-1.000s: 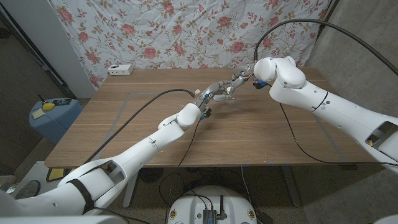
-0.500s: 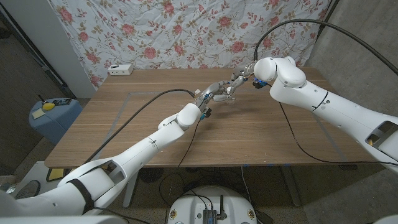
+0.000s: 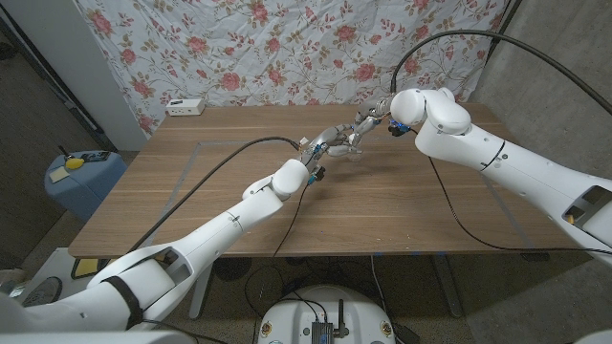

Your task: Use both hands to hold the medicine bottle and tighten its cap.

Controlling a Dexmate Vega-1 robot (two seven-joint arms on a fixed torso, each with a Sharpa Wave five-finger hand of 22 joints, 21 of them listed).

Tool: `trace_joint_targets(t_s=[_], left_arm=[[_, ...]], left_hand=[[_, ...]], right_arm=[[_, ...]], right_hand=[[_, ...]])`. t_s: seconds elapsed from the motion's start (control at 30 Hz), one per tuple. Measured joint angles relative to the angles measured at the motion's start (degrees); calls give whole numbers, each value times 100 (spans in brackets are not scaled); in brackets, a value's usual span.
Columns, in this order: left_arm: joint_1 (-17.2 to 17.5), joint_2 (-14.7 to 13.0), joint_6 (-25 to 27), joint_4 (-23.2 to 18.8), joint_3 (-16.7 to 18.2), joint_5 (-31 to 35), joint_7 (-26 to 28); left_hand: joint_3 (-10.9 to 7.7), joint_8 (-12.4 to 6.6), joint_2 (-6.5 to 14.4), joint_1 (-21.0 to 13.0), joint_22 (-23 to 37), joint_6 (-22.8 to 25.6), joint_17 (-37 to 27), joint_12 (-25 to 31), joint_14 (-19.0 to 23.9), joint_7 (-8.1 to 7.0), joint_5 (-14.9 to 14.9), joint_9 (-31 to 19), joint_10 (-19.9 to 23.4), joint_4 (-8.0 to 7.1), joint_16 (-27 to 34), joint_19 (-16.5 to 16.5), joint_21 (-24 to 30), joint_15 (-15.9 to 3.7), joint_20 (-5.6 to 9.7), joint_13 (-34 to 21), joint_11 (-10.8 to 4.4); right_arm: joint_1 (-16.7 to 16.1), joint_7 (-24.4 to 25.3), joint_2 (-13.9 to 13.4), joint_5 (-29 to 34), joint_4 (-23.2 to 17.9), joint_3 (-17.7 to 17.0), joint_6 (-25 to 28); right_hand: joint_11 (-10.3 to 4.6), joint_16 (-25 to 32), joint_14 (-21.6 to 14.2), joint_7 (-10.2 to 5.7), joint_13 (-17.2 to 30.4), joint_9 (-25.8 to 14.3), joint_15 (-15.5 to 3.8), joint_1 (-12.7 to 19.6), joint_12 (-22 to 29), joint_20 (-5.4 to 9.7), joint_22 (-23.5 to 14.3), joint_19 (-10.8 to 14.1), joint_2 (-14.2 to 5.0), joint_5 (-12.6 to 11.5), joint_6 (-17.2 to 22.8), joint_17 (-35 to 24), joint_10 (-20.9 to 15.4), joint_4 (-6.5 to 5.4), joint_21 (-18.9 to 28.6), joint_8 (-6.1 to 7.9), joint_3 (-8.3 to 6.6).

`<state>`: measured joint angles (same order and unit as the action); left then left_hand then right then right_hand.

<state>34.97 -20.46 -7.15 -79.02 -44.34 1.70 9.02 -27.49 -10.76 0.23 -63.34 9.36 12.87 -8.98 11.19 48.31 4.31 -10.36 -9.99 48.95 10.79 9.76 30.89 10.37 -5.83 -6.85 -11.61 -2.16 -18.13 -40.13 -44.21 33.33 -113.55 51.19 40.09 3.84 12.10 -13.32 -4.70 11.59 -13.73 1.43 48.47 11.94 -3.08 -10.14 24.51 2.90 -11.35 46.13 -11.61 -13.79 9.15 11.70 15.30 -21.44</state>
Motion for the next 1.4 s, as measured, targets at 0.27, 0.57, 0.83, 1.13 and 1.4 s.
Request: trace_joint_targets(t_s=[0.27,0.57,0.83,1.13,1.4], left_arm=[[22,-19,32,-42,7,2,12],[28,-26,40,-57,8,6,12],[25,-26,41,-54,8,7,-1],[7,-19,1,-21,9,9,-23],[7,-19,-14,-19,9,6,-26]], left_hand=[[0,0,0,0,0,0,0,-4,0,0,-9,0,-1,0,0,0,0,0,0,0,-1],[0,0,7,7,0,0,0,9,0,0,-9,0,-7,0,0,-32,0,0,-31,1,-7],[0,0,14,14,0,0,-1,9,0,0,-8,0,2,0,0,-32,0,0,-31,3,2],[0,0,13,15,0,0,0,1,0,0,-8,0,2,0,0,-31,0,0,-31,1,1],[0,0,12,16,0,0,0,-3,0,0,3,0,1,0,0,-31,0,0,-31,0,1]], right_arm=[[-43,99,-16,-16,-34,0,47],[-109,253,-26,4,-65,7,151],[-154,368,-27,83,-85,34,248],[-174,436,-22,205,-105,99,352],[-204,525,13,340,-110,142,446]], right_hand=[[-45,43,-83,-12,0,21,-83,-53,44,31,0,75,-52,9,253,-27,-151,-31,5,70,-31],[-100,88,-300,80,-15,63,-191,-215,88,76,0,243,-59,40,589,-26,-387,-95,42,177,35],[-118,133,-419,110,-14,89,-195,-366,88,99,0,345,-59,50,764,-26,-528,-158,87,190,97],[-108,177,-541,256,-14,119,-275,-599,121,124,0,451,-110,56,929,-56,-722,-261,87,280,152],[-149,232,-726,297,-41,152,-317,-825,143,171,-11,604,-111,72,1256,-56,-948,-340,132,357,231]])
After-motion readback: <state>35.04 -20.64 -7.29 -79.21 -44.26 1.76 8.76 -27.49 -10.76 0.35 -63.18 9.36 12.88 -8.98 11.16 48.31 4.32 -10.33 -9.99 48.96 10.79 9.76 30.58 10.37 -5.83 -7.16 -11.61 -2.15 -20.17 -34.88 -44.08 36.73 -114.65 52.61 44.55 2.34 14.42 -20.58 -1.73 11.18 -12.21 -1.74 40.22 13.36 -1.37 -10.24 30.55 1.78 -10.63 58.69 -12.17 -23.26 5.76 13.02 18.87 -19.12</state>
